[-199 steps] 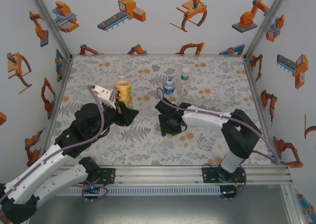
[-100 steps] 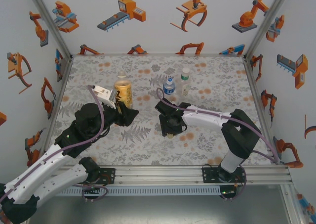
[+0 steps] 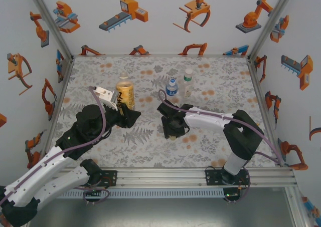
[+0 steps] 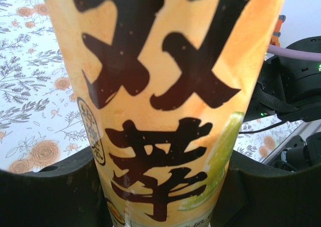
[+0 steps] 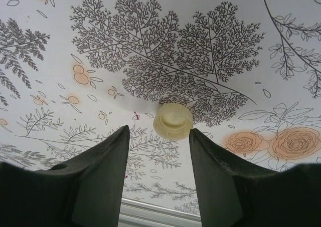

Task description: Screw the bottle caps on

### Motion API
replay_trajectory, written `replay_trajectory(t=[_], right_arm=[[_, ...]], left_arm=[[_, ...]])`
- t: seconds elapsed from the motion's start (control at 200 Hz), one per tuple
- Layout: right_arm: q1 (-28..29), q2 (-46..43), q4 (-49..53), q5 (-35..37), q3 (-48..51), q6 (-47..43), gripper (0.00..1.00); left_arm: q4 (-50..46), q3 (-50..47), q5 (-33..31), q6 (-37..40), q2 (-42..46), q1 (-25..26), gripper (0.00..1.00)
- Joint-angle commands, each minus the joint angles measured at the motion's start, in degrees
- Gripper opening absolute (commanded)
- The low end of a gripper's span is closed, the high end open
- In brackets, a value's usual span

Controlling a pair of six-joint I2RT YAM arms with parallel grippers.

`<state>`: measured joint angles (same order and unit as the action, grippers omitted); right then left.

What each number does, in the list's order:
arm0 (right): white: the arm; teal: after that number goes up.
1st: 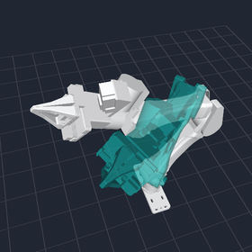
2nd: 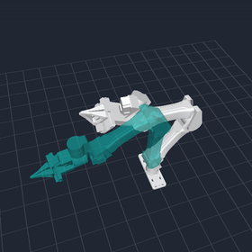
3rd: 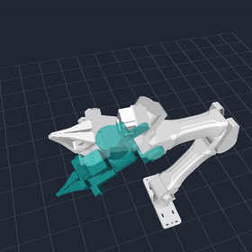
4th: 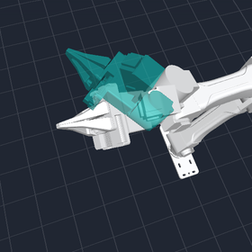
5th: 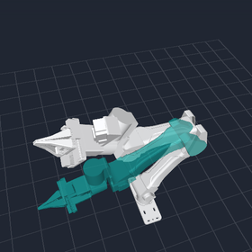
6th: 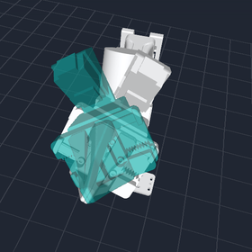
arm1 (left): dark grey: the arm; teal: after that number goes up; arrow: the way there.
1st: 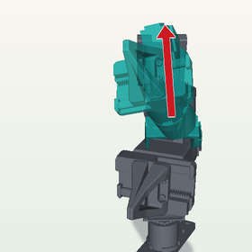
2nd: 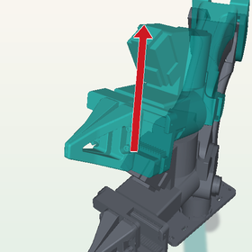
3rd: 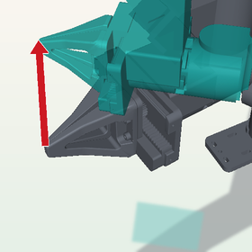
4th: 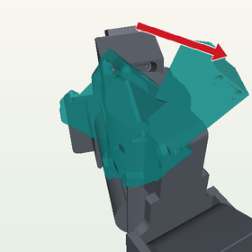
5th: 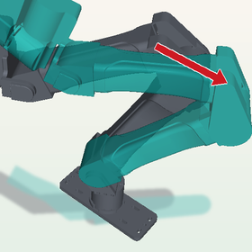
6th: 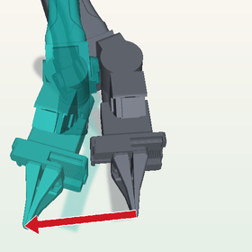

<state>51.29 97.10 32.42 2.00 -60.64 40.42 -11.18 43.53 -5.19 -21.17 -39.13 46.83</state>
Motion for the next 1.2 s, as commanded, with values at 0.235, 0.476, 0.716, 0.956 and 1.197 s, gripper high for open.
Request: replay_trajectory(t=[0.235,0.476,0.716,0.956,1.197], right_arm=[[0.6,1.7,-1.0,-0.5,0.2,-0.4,0.49],[0.5,2.1,-1.5,-0.5,0.9,-0.3,0.45],[0.1,2.2,-4.5,-2.5,3.1,1.1,0.34],[-2.9,-2.0,-16.0,-10.0,10.1,5.4,0.22],[-10.0,-8.9,-38.4,-21.5,24.1,12.9,0.21]], left_arm=[[0.6,0.0,-1.0,0.5,0.3,-0.2,0.0],[0.7,0.0,-1.2,0.5,0.0,-0.2,0.0],[0.8,0.0,-1.5,0.7,-0.4,-0.2,0.0],[1.2,0.2,-1.5,0.8,-1.4,-0.2,0.0],[2.4,0.7,-0.9,1.0,-3.4,-0.2,0.0]])
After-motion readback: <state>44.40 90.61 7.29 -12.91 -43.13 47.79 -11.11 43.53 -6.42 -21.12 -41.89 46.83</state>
